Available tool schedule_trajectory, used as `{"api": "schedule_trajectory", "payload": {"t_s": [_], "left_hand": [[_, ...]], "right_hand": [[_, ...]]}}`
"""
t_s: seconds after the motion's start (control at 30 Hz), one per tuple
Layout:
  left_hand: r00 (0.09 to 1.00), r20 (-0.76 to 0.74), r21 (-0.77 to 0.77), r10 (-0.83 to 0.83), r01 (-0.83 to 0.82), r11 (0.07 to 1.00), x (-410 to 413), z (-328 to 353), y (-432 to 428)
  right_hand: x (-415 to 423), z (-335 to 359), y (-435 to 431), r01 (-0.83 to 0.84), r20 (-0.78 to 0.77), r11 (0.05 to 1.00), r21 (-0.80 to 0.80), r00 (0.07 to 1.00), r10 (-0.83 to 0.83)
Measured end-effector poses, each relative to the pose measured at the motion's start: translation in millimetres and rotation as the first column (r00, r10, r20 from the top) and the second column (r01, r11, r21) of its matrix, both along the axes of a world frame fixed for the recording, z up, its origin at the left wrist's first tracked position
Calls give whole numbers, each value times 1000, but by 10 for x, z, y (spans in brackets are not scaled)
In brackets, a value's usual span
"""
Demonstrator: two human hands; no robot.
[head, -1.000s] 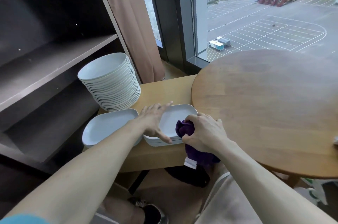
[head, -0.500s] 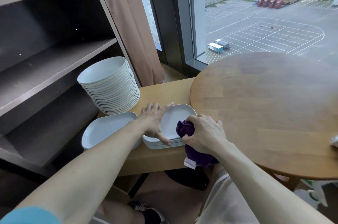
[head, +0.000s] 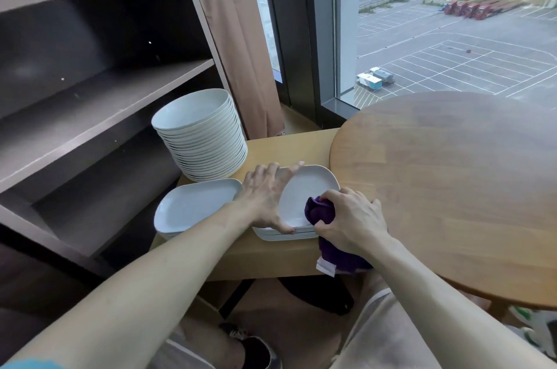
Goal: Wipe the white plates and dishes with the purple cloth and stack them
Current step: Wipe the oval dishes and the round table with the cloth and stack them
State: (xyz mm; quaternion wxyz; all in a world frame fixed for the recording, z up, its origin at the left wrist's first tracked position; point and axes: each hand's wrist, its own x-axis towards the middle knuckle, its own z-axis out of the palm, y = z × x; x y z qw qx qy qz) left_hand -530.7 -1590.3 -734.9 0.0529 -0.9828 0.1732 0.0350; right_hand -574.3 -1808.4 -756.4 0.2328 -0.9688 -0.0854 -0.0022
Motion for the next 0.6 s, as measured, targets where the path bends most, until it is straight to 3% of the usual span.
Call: {"api": "schedule_trajectory", "payload": {"t_s": [0.17, 0.3, 0.43, 0.6], "left_hand": [[996, 85, 32, -5, 3, 999, -60, 126, 76], [988, 81, -24, 128, -127, 992, -39, 352, 346], [956, -59, -208, 286, -292, 934, -67, 545, 844], [912, -206, -185, 355, -393, 901, -186, 606, 1318]], "right_hand": [[-50, 65, 43, 17, 78, 999, 51, 997, -21], [-105, 113, 93, -2, 161, 994, 106, 987, -15], [-110, 96, 125, 13, 156, 991, 134, 987, -34], [-88, 10, 118, -6, 120, 993, 120, 993, -8]]}}
